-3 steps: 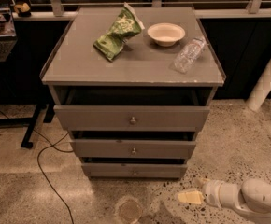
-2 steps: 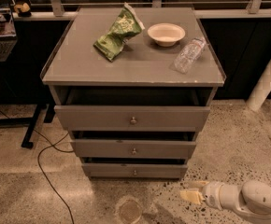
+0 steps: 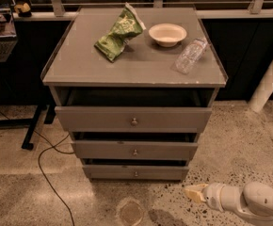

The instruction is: Open bottom drawer

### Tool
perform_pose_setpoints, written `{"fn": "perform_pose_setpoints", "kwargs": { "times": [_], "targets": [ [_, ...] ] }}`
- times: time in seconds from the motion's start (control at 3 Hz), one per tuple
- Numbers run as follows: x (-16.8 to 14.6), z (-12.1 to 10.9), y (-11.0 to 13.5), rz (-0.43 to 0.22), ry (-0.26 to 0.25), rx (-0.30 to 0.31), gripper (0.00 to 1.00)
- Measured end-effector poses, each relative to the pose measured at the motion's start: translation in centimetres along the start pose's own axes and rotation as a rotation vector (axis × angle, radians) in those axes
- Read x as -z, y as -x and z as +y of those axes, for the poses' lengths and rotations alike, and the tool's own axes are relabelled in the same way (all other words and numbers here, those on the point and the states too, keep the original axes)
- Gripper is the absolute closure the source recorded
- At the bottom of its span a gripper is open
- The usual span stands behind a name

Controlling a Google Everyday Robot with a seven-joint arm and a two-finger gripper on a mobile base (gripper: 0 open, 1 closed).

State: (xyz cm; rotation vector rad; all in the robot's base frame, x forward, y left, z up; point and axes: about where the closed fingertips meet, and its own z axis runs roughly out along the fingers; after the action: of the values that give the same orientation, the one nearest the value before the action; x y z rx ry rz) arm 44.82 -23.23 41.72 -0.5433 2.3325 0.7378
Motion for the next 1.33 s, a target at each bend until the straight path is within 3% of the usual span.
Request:
{"fn": "perform_pose_setpoints", "kwargs": {
  "times": [0.33, 0.67, 1.33],
  "targets": [
    [-0.1, 0.0, 0.0, 0.0, 0.002, -0.001, 1.0],
    [-2.0, -0.8, -0.9, -0.014, 0.04, -0.041, 1.0],
    [-9.4, -6.6, -3.9, -0.147, 0.04, -0.092, 1.0]
  ]
}}
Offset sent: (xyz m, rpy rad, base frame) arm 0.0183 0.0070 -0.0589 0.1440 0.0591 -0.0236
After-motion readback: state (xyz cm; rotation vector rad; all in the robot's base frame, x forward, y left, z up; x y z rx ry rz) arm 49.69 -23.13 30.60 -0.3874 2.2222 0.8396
